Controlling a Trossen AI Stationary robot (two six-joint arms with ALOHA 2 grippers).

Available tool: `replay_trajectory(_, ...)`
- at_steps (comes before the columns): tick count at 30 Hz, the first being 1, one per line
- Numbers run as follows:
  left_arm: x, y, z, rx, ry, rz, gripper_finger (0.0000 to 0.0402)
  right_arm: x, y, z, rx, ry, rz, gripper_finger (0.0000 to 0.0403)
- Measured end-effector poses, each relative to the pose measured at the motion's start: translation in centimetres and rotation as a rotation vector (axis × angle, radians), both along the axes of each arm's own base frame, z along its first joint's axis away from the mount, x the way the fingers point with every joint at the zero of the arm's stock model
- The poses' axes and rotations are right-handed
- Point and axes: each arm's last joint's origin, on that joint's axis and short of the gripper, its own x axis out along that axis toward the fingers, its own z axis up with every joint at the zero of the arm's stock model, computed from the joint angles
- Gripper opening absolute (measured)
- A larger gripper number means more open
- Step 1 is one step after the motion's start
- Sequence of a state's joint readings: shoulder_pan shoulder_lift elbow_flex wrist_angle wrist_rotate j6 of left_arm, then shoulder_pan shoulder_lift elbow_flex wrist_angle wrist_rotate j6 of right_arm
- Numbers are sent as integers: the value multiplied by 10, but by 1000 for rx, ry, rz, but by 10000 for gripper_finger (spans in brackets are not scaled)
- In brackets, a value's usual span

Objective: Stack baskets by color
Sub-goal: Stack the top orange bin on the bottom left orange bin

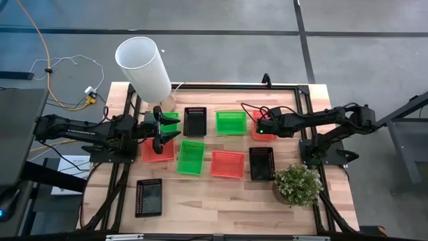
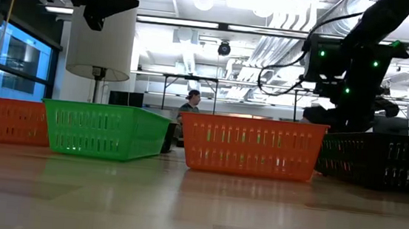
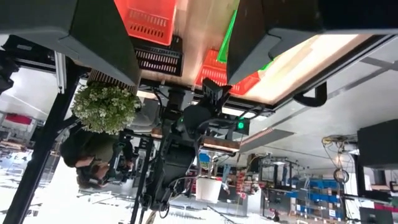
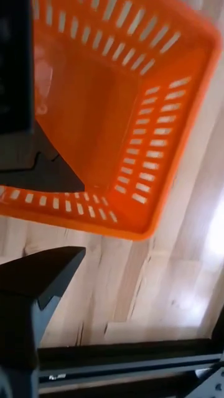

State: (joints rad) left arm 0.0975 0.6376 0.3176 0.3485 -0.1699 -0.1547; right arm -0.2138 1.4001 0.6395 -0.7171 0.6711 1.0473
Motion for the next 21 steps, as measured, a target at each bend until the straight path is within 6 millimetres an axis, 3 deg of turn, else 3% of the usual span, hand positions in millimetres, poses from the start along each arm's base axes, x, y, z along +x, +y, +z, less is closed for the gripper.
replay_trajectory(14,0,1,1,-1,-9,17,234,2,-1,-9,0,64,14,128)
replay_trajectory(17,0,1,1,-2,-12,41,234,2,-1,-9,0,74,26,102)
replay_trajectory(21,0,2,1,-18,-16,54,234,2,-1,-9,-11,99,52,32)
